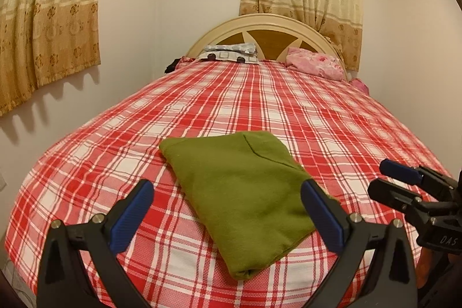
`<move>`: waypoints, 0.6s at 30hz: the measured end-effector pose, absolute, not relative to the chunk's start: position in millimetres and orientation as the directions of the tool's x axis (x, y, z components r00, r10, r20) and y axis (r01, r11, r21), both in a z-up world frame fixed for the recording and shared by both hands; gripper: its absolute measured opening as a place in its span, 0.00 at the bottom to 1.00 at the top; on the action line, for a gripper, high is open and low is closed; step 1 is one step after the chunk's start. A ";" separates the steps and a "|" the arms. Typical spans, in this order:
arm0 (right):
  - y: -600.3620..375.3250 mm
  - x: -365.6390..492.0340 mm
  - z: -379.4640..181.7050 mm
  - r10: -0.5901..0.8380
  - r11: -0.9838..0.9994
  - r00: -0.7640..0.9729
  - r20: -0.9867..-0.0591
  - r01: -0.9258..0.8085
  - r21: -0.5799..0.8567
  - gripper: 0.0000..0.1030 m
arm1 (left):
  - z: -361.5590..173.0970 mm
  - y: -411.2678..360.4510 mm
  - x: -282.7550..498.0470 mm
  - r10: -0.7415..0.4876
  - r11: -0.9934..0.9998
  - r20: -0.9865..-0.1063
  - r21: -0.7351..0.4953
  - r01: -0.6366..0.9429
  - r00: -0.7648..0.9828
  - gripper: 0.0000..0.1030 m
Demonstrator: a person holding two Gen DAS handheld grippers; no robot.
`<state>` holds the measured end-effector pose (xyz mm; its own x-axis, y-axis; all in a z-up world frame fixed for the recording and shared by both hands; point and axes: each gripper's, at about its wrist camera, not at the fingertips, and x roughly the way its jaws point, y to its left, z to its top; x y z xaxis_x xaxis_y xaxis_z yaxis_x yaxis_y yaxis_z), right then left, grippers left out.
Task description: Fold small clothes
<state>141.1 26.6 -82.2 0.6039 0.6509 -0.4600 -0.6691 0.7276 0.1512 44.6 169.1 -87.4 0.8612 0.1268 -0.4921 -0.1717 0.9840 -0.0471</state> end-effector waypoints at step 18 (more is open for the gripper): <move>34.9 130.2 -87.2 0.665 0.706 0.585 -0.465 -0.694 0.137 0.62 | -69.6 187.0 36.0 0.180 0.975 -0.438 -0.042 -0.220 0.881 1.00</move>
<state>130.2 34.9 -87.2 0.5846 0.6650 -0.4649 -0.6944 0.7064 0.1372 36.0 187.0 -69.6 0.8806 0.1804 -0.4382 -0.2204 0.9745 -0.0417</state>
